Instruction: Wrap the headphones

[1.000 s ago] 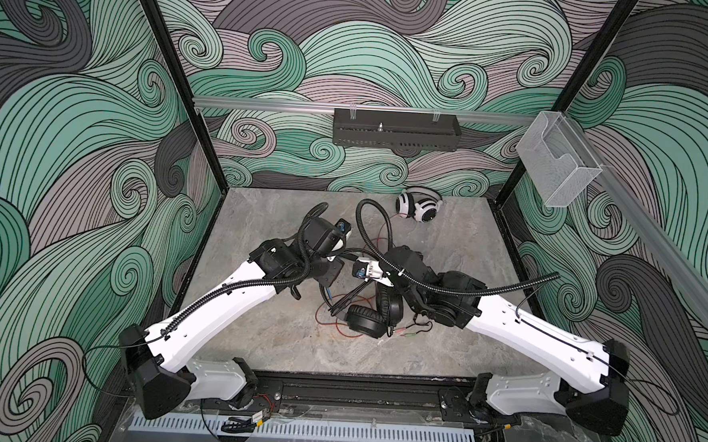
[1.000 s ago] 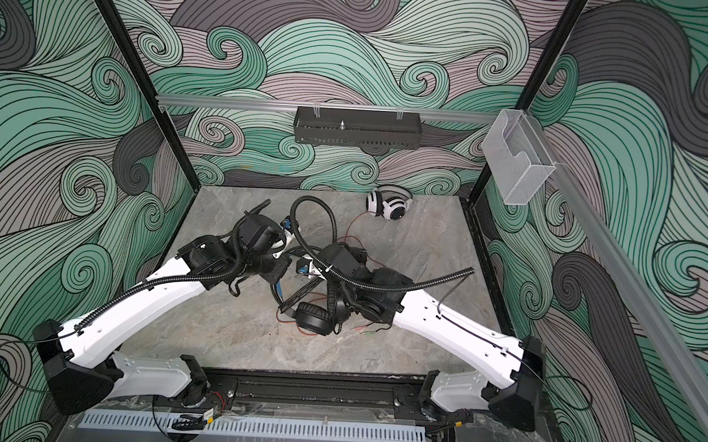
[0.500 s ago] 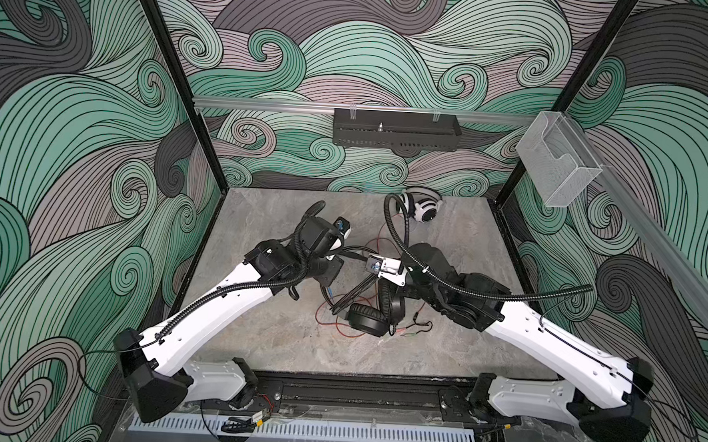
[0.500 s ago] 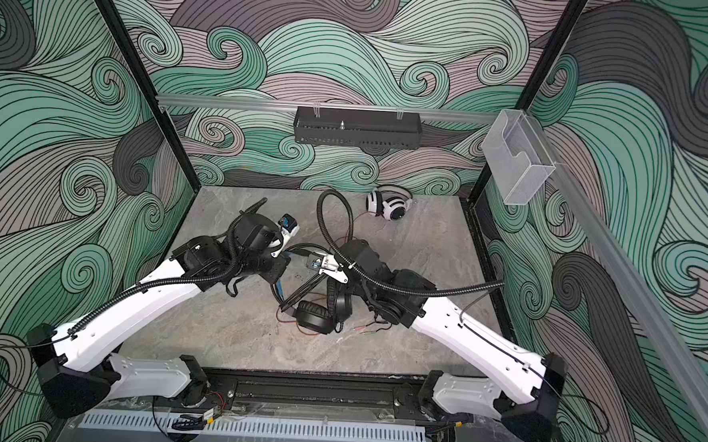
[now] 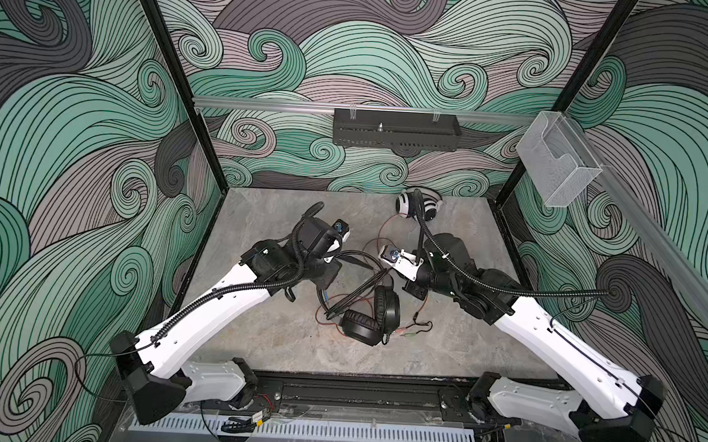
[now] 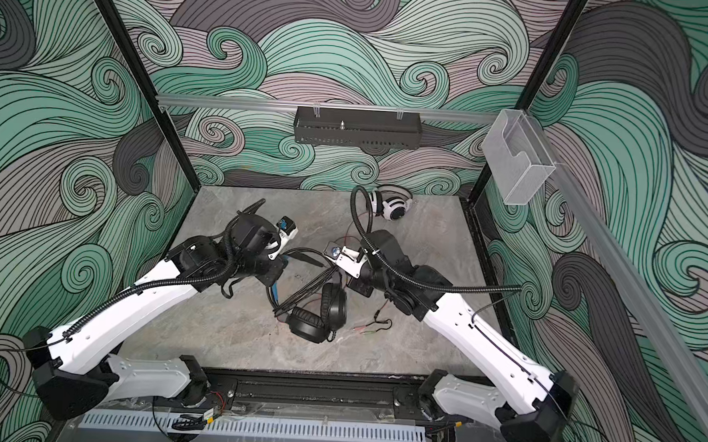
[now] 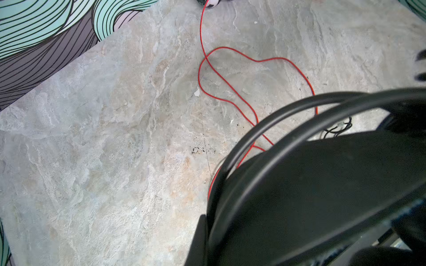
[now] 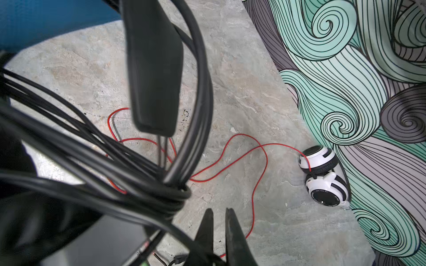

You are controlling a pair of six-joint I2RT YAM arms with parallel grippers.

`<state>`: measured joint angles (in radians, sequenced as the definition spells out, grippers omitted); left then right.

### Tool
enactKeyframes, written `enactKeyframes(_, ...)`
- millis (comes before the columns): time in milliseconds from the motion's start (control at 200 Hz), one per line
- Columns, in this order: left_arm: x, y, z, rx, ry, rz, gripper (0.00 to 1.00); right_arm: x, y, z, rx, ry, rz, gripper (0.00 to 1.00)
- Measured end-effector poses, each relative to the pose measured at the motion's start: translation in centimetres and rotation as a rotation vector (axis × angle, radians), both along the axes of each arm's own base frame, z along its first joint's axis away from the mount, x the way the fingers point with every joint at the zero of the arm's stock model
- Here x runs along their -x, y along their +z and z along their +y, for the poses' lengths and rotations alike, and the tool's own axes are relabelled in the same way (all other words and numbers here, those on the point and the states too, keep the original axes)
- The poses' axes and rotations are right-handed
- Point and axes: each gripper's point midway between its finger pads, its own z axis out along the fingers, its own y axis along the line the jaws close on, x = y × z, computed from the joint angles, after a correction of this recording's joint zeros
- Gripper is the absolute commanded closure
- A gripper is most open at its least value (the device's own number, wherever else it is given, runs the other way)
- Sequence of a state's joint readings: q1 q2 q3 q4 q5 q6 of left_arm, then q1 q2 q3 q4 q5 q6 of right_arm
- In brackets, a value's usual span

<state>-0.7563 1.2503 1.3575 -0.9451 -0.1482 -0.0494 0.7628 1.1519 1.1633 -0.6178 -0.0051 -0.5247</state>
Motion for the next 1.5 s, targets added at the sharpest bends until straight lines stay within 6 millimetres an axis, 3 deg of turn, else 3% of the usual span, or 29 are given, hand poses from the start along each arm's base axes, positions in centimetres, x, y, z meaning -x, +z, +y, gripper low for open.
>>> enactKeyframes(390,0.5,-0.5,0.5,-0.033,-0.010,0.024,1.00,0.0,-2.4,0.6,-0.057,-0.016,0.100,0.86)
enactKeyframes(570,0.6,-0.6,0.6,-0.039,-0.010,0.028,1.00,0.0,-3.8,0.6,-0.077,-0.040,0.151,0.74)
enactKeyframes(1026,0.8,-1.0,1.2,-0.056,0.016,0.043,1.00,-0.8,-5.0,-0.9,-0.144,-0.143,0.189,0.44)
enactKeyframes(1261,0.7,-1.2,1.9,-0.069,0.066,0.050,1.00,-2.3,-5.5,-3.0,-0.197,-0.272,0.244,0.32)
enactKeyframes(1401,0.2,-1.9,2.3,-0.069,0.123,0.085,1.00,-4.1,-6.4,-5.8,-0.212,-0.427,0.303,0.23)
enactKeyframes(1501,-0.7,-2.9,2.8,-0.063,0.194,0.125,1.00,-5.0,-5.9,-7.5,-0.217,-0.512,0.318,0.13)
